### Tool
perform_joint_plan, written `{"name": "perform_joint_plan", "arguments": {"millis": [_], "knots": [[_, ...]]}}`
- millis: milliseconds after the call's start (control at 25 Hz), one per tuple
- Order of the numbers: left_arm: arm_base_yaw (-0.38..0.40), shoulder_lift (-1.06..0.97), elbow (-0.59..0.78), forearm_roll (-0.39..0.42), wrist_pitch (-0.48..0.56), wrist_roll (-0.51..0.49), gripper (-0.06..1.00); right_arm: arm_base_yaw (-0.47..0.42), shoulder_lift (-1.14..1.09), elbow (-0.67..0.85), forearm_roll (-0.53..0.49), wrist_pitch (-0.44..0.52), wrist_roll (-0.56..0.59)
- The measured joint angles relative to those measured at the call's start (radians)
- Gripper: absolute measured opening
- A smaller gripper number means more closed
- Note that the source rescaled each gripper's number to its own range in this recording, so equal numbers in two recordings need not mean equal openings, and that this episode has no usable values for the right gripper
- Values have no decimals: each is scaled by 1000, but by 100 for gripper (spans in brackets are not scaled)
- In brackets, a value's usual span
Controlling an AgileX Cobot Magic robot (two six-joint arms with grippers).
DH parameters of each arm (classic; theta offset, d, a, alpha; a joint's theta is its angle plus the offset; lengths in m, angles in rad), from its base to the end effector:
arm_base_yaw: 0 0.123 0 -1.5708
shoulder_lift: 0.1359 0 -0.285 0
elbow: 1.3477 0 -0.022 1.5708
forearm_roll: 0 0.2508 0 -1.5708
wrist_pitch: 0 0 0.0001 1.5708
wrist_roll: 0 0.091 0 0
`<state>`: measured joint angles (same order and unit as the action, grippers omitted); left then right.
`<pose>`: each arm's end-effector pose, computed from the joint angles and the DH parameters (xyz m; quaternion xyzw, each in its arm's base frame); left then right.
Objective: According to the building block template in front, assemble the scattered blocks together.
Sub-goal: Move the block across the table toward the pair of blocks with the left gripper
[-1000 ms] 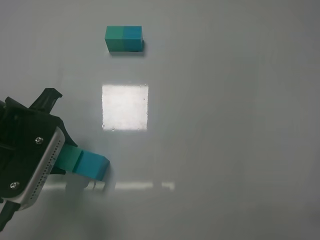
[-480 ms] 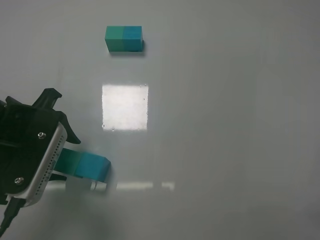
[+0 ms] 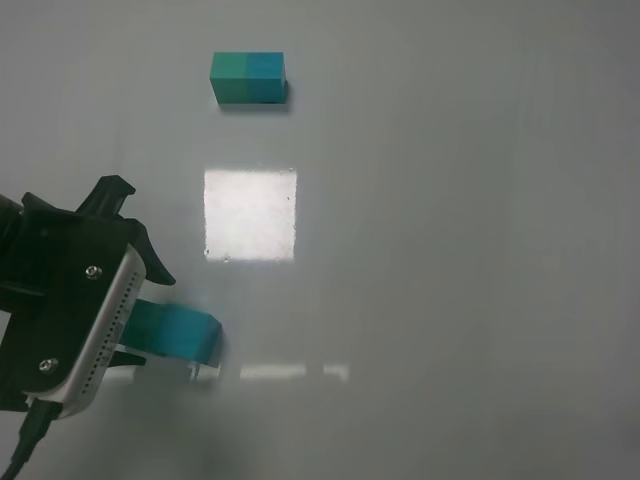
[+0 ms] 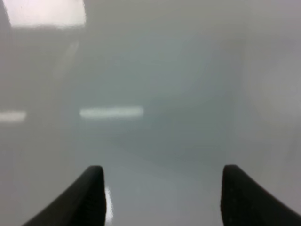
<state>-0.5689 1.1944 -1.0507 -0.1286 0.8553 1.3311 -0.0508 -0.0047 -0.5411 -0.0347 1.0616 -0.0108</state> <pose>0.1970 -0.1364 0.3362 0.7540 0.5689 0.0648 0.3219 -0.0108 -0.0022 0.2885 0.0179 0.8410 -0.0340 0.5397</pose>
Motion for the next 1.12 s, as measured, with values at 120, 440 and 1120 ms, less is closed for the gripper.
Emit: {"name": "perform_joint_plan", "arguments": {"millis": [120, 440, 1120], "knots": [[0, 22, 1, 5, 0, 0, 49, 0, 0, 0, 0, 0, 0], [0, 61, 1, 5, -1, 0, 18, 0, 0, 0, 0, 0, 0], [0, 27, -112, 42, 0, -33, 2, 0, 0, 0, 0, 0, 0]]}}
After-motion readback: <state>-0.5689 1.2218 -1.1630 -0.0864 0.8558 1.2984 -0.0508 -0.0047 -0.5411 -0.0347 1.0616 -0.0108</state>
